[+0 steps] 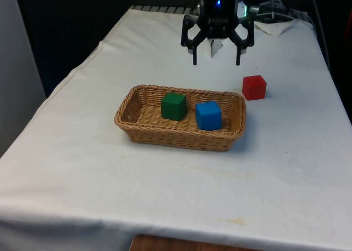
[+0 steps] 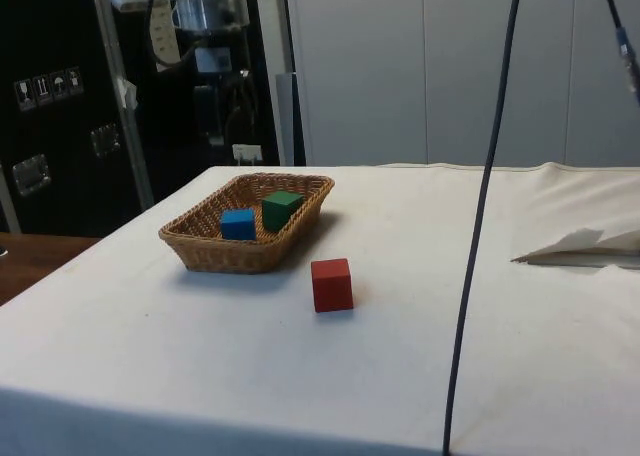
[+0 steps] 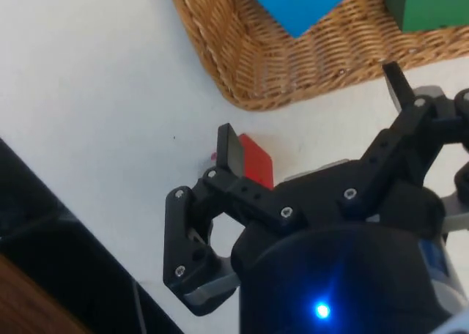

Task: Pick up exactly two blocks and place them into the basket.

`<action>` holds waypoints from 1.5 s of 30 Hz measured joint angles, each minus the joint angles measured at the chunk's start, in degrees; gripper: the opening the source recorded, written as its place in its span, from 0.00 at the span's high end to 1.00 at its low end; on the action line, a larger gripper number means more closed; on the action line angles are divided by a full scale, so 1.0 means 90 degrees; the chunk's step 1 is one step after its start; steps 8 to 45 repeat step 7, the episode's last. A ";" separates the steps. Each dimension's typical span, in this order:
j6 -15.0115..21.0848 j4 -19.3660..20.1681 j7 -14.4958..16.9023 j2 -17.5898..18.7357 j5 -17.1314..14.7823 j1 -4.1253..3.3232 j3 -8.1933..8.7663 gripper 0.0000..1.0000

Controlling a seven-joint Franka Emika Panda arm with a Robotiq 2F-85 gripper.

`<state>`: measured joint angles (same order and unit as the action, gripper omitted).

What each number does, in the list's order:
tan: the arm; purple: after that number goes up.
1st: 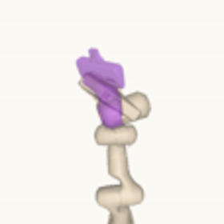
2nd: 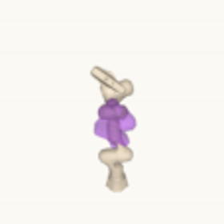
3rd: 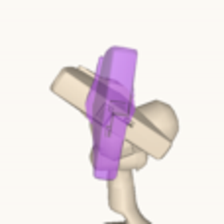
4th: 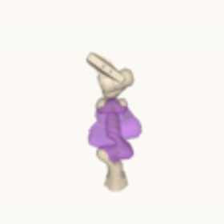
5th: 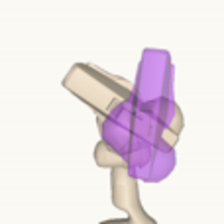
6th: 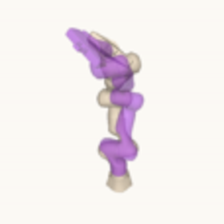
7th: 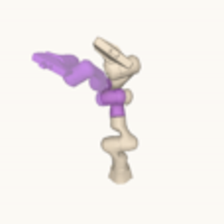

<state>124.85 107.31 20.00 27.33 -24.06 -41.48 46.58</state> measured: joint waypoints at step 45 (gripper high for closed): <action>0.0000 0.0108 -0.0216 -0.0248 0.0140 -0.0019 -0.0013 0.00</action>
